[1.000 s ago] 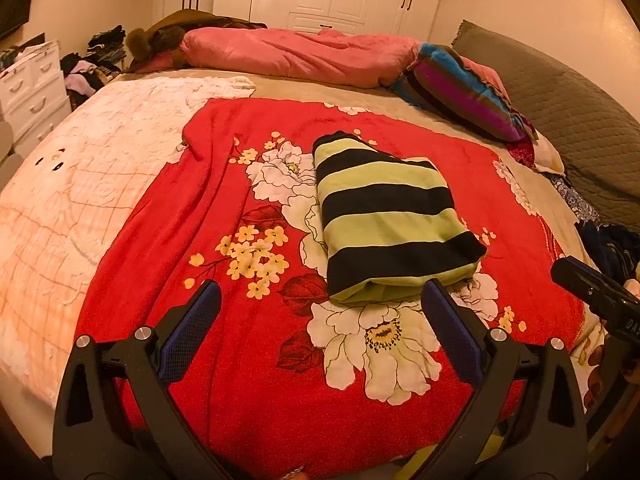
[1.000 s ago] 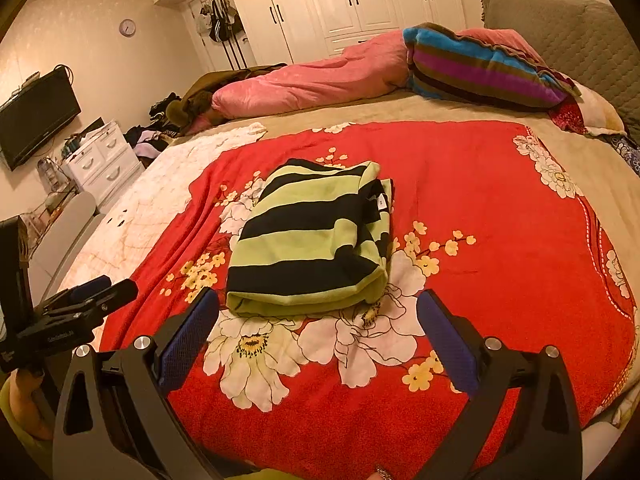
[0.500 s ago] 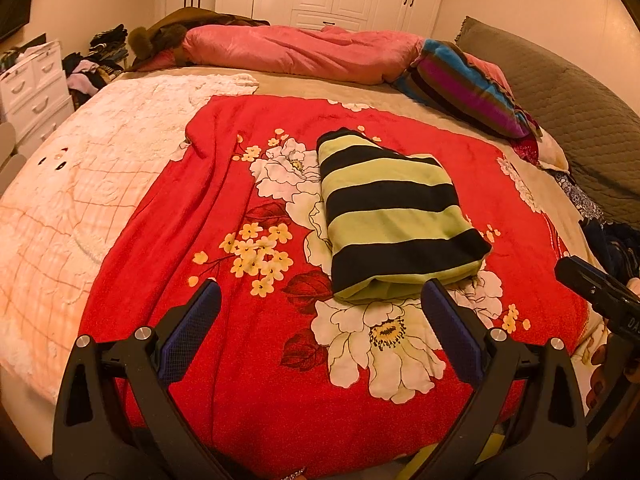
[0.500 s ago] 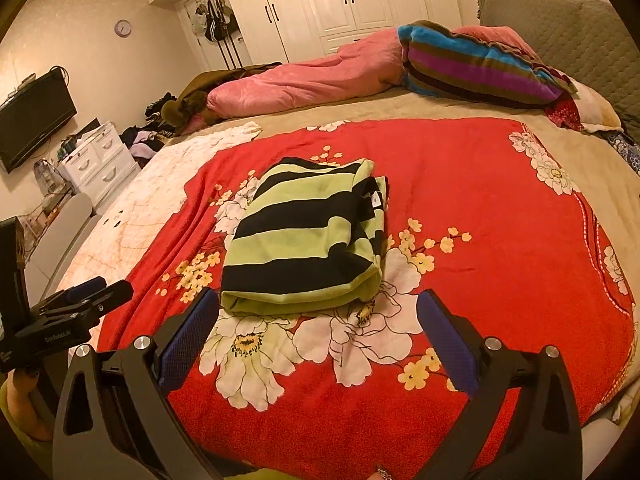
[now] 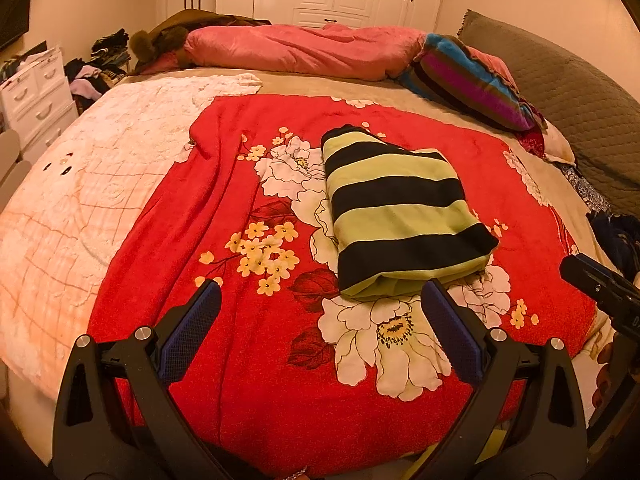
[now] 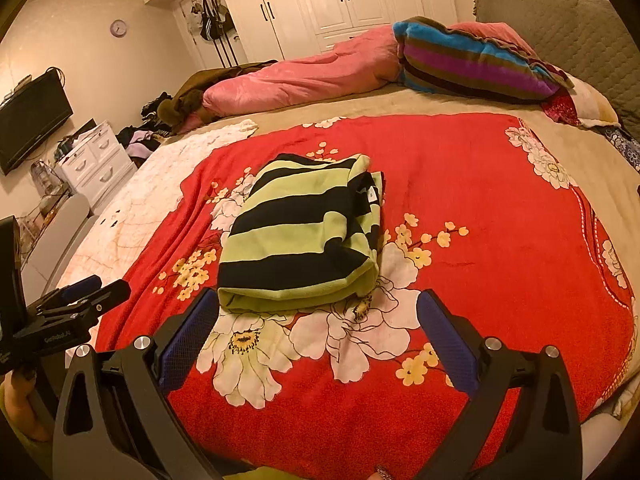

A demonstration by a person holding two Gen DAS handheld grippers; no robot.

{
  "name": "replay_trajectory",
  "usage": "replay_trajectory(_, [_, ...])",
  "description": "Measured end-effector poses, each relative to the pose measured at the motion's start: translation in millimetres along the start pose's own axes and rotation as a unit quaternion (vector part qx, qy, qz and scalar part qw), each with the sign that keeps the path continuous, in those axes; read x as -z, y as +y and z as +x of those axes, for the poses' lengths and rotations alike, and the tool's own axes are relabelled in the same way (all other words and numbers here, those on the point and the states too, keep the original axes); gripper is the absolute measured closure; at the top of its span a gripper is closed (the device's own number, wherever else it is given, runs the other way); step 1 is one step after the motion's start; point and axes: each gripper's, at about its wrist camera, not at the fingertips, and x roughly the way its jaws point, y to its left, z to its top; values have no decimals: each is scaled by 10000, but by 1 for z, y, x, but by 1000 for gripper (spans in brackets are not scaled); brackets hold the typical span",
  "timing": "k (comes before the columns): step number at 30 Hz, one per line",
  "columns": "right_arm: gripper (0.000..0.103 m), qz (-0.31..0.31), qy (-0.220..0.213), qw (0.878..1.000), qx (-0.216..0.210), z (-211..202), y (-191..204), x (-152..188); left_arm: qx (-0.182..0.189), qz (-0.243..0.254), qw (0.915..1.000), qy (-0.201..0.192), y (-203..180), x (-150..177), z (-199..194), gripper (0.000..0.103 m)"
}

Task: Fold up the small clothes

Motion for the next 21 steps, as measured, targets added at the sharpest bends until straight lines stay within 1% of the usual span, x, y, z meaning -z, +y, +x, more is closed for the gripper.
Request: replay_trajectory(21, [4,57,31,9999,124,1,-2,2,31,19,10000,0,0,1,0,9])
